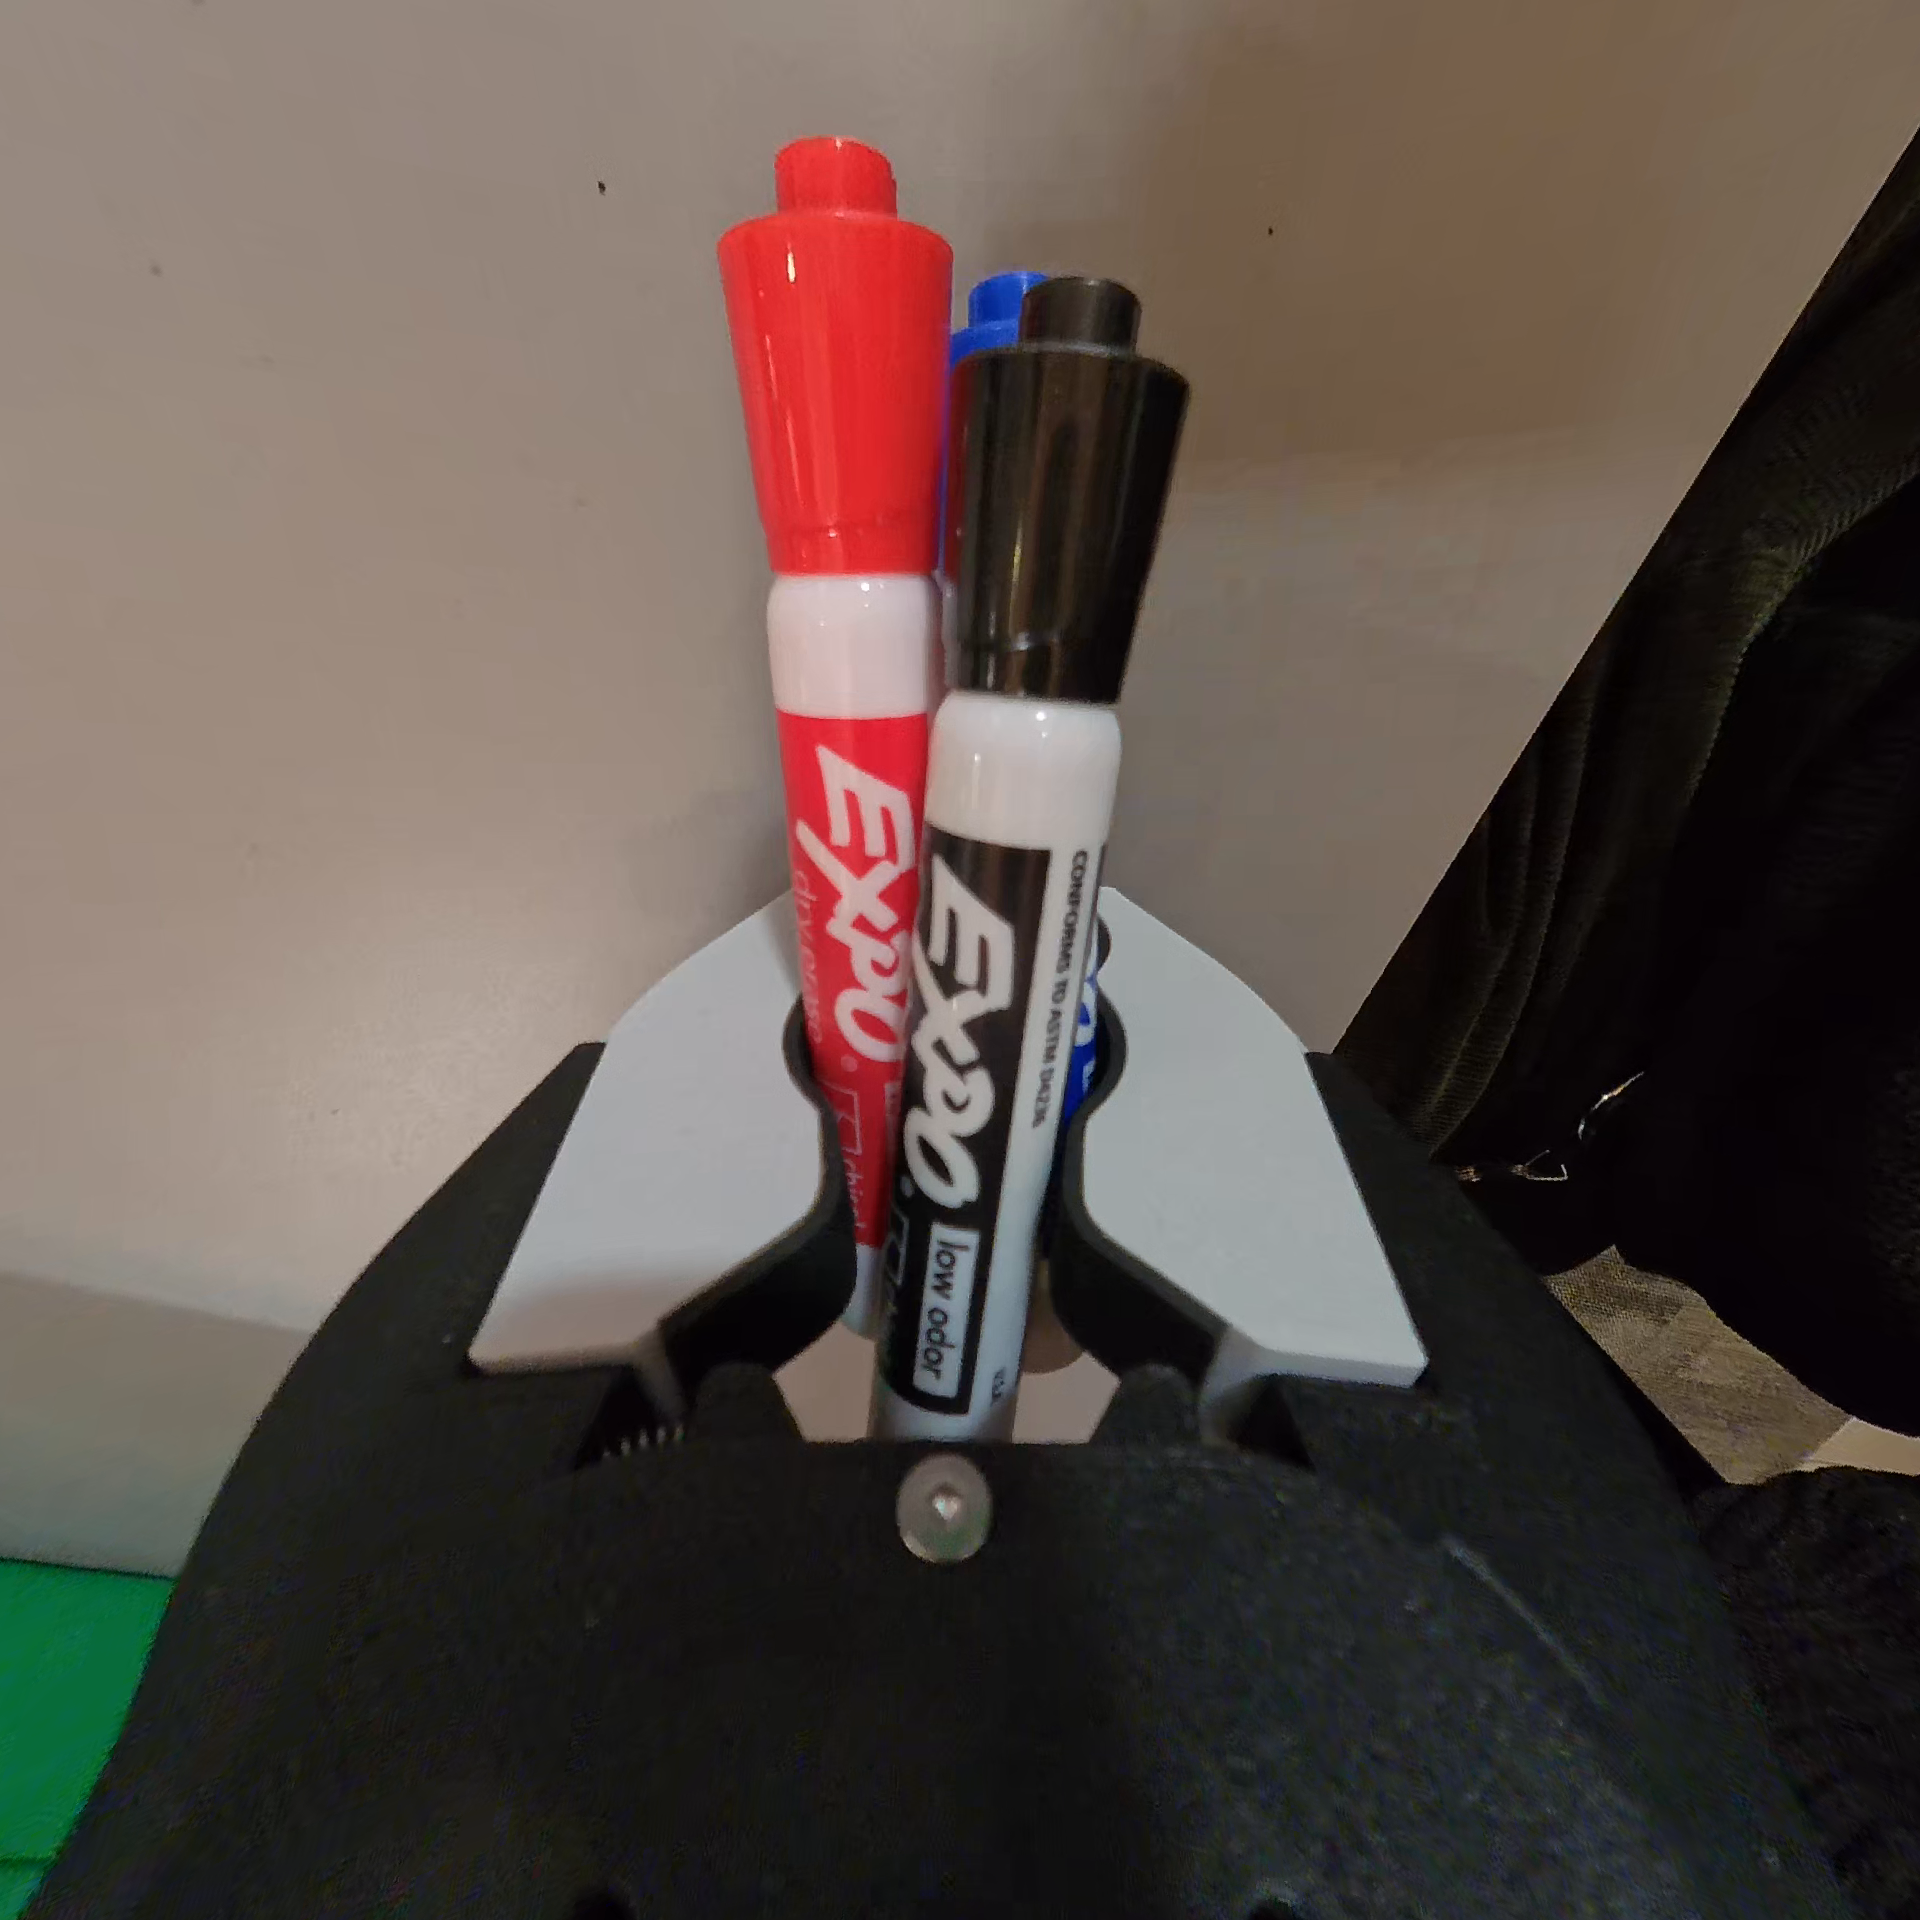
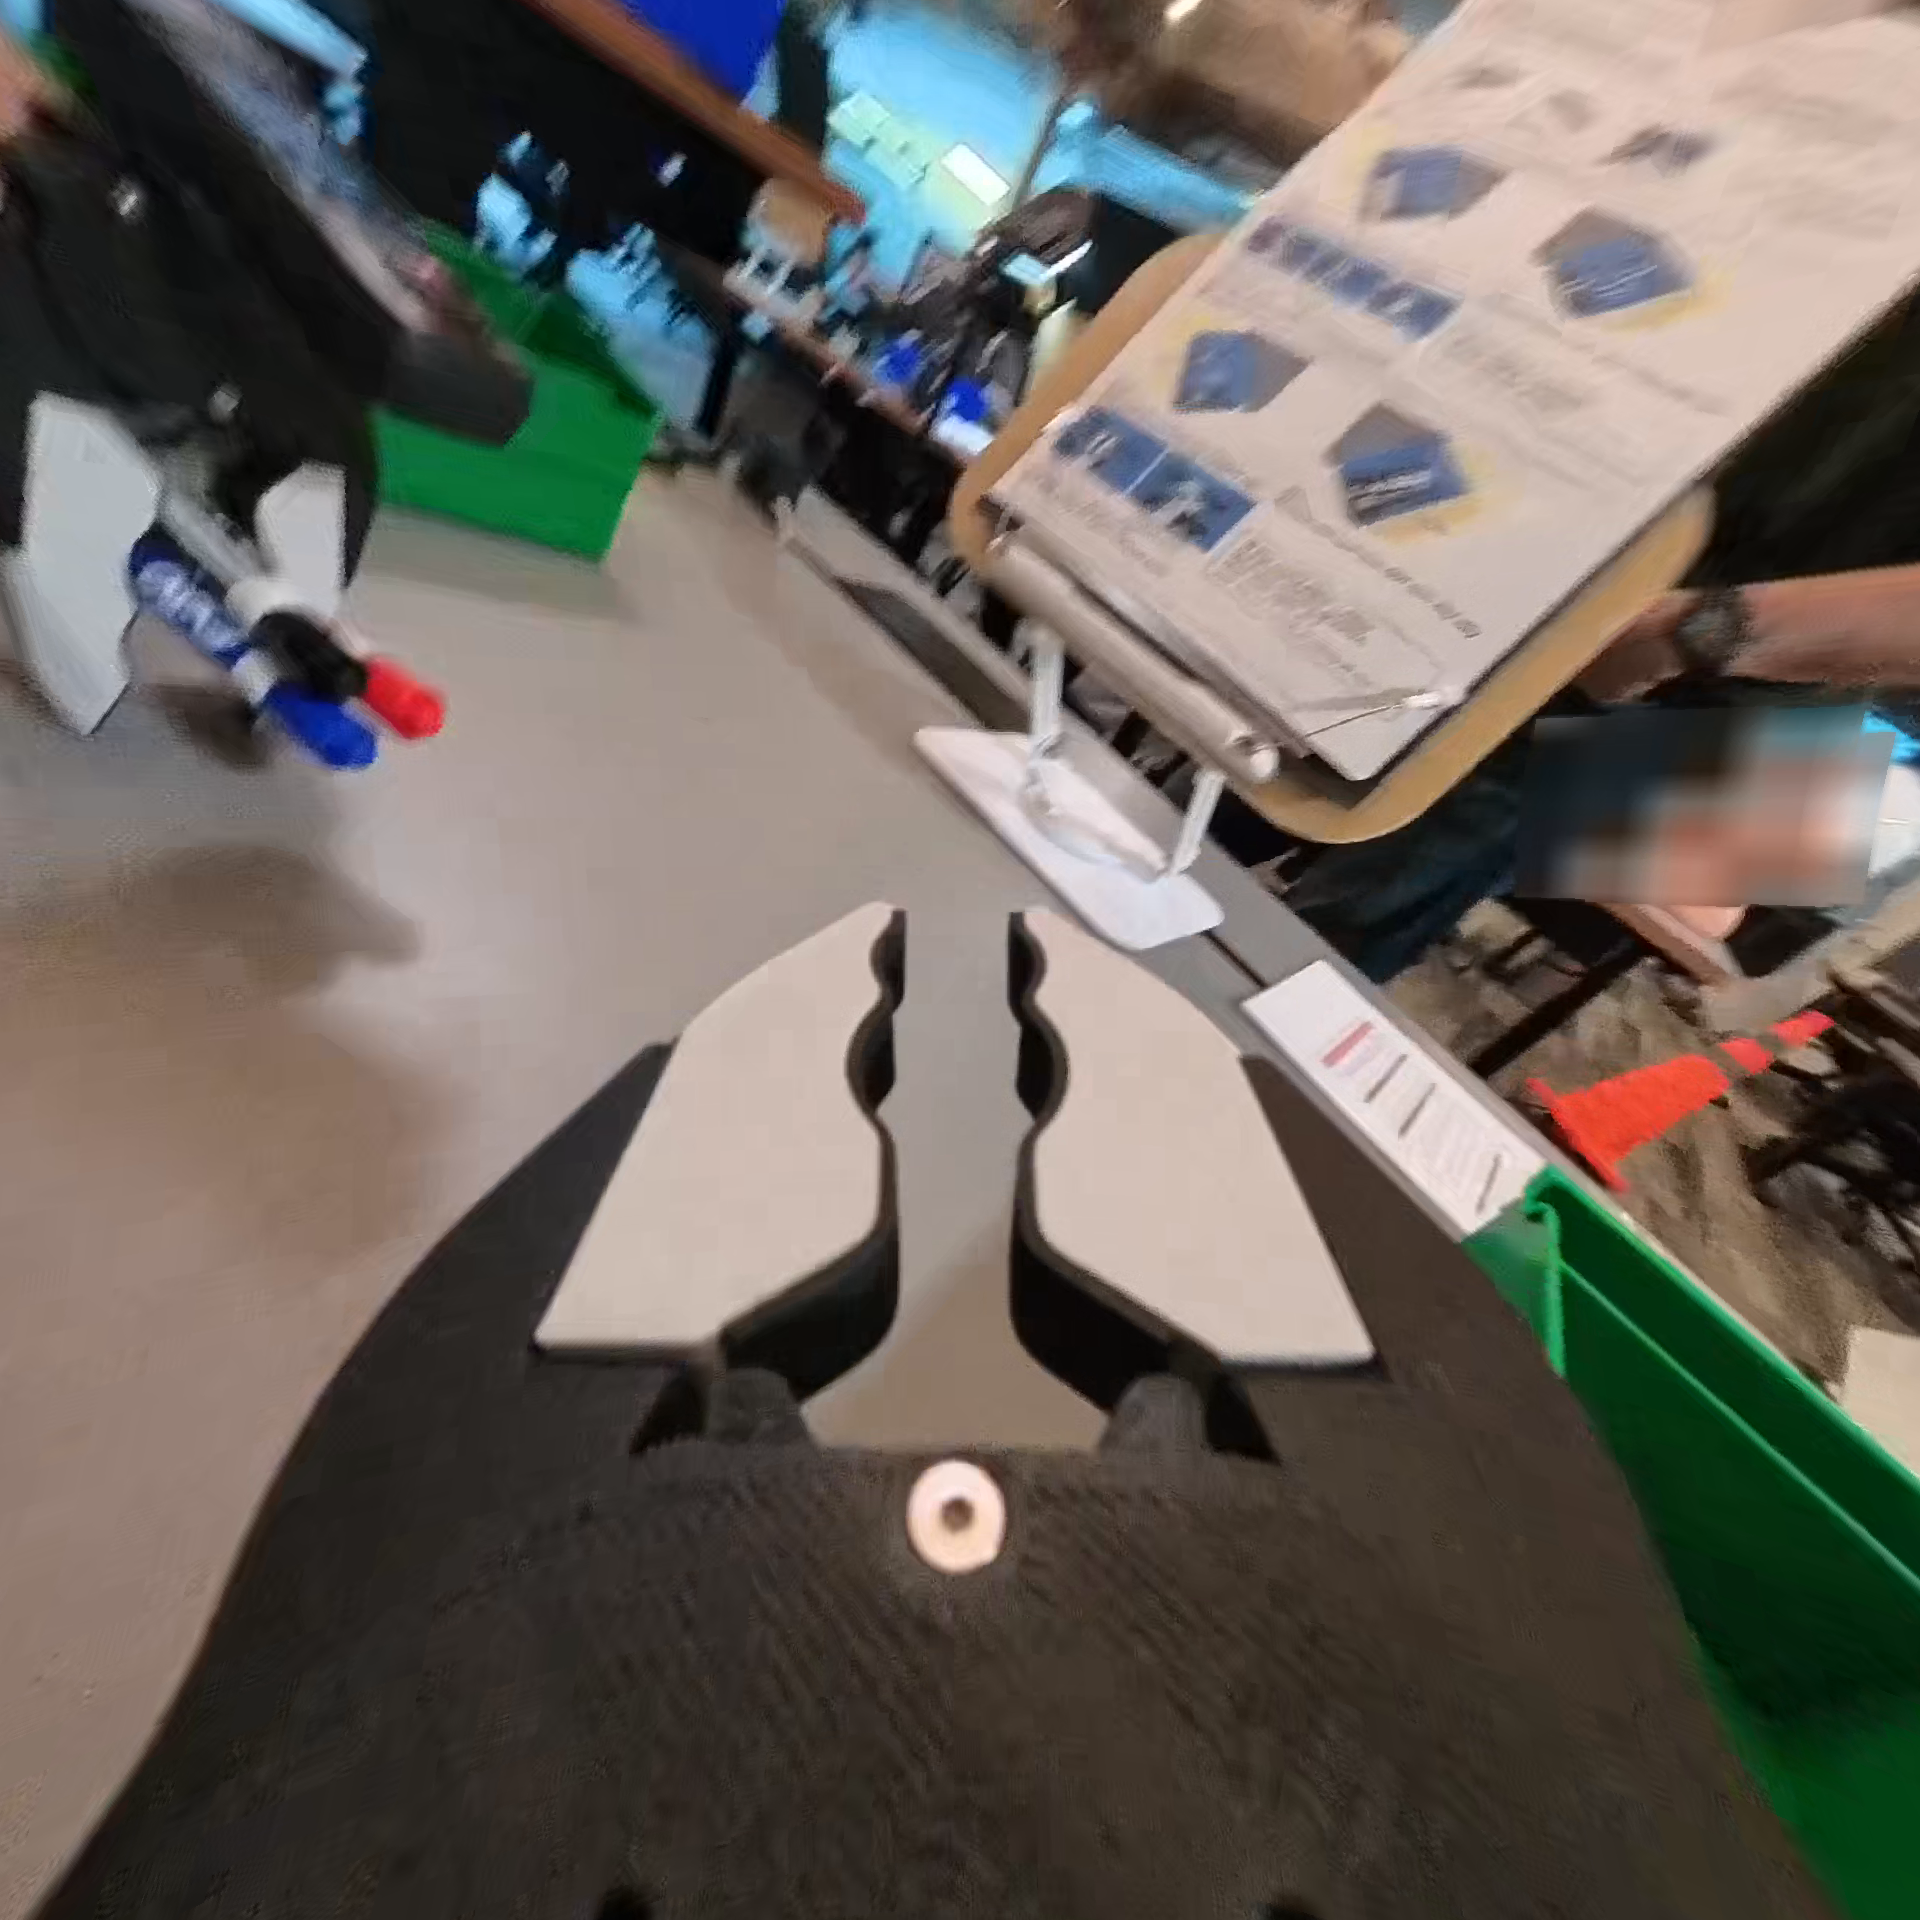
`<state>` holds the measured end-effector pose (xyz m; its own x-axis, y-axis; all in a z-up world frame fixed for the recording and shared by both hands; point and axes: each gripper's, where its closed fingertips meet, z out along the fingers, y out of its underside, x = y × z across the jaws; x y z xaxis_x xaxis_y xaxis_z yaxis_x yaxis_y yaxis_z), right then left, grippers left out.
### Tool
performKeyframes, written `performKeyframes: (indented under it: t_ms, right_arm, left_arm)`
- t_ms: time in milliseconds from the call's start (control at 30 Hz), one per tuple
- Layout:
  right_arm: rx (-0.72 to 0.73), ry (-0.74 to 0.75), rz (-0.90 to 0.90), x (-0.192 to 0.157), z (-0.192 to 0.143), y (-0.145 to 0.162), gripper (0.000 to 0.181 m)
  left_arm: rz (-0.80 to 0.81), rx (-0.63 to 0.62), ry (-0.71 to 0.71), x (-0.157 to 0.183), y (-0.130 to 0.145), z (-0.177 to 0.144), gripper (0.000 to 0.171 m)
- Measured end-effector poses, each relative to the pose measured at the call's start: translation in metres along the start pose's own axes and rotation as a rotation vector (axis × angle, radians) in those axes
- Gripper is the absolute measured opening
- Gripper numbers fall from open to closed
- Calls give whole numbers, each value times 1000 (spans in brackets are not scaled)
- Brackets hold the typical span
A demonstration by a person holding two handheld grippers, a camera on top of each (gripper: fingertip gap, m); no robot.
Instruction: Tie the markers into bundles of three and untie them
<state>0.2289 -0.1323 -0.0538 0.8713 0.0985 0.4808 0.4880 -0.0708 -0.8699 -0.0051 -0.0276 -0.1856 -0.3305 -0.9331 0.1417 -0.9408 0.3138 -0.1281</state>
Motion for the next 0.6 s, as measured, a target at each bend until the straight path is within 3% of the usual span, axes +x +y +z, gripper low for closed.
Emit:
performKeyframes:
  t_ms: [33,100,133,200,400,500,600]
  right_arm:
    - [-111,-87,-32,-7,2,16,22]
    - [-406,-272,-59,-20,-2,56,65]
    - [-541,-345,-98,-23,-6,72,70]
    - [-677,-462,-215,-26,-12,84,75]
    - [-894,-739,-467,-25,-11,116,81]
    - [-943,-841,-407,-31,-8,136,86]
    - [-872,-906,-274,-49,-1,127,84]
  left_arm:
    - [-3,0,-2,0,0,0,45]
    - [-8,3,-5,0,0,0,45]
    - [-5,2,-6,0,0,0,45]
    - [-5,-1,-2,0,0,0,45]
    - [-10,2,12,0,0,0,45]
    - [-14,20,22,0,-1,0,45]
    - [-19,48,33,0,-1,-1,45]
